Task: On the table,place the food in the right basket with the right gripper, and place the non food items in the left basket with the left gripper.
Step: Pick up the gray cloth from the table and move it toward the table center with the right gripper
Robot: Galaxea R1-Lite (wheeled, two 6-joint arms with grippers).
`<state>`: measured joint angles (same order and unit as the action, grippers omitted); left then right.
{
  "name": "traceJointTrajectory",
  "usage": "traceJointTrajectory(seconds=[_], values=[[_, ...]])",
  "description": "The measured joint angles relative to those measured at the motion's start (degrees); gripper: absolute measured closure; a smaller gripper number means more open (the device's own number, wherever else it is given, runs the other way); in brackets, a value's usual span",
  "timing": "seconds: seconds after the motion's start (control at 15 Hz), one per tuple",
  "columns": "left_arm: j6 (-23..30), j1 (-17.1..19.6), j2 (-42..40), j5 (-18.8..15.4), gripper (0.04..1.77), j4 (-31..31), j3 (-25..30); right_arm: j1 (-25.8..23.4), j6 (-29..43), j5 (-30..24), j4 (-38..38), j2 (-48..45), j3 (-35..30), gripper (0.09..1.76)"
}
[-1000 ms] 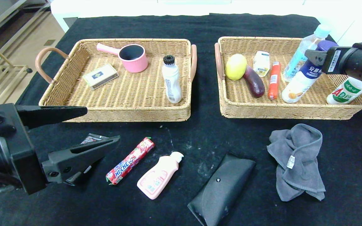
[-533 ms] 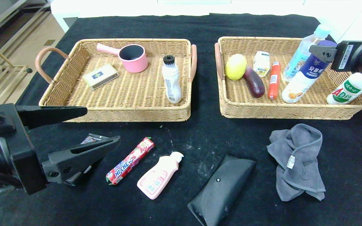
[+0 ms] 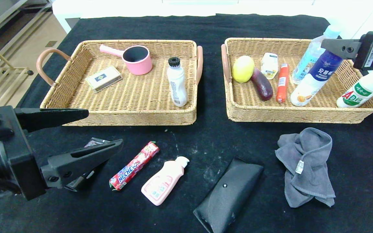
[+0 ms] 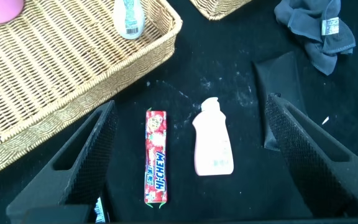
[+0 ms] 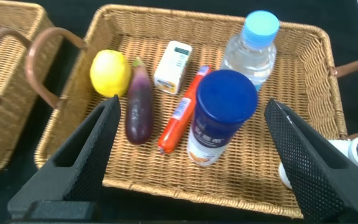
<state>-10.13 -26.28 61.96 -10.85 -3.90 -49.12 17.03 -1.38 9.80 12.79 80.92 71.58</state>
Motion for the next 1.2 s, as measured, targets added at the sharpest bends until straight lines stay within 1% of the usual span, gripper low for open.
traceJointTrajectory(seconds=[0.27,0.47,0.8,1.2], values=[[0.0,0.0,-0.1,0.1,0.09,0.0,0.0,3.2,-0.2,-0.5,-2.2,-1.8,-0.8,0.15],[0.0,0.0,-0.1,0.1,0.09,0.0,0.0,5.4,-2.1,-0.6,-6.3,-3.4,-1.7,0.15],[0.0,0.0,-0.1,0.2,0.09,0.0,0.0,8.8,-2.4,-0.4,-12.8,-7.0,-2.1,0.15],[0.0,0.0,-0.2,0.2,0.09,0.0,0.0,11.2,-2.3,-0.3,-18.3,-9.4,-3.4,0.15]])
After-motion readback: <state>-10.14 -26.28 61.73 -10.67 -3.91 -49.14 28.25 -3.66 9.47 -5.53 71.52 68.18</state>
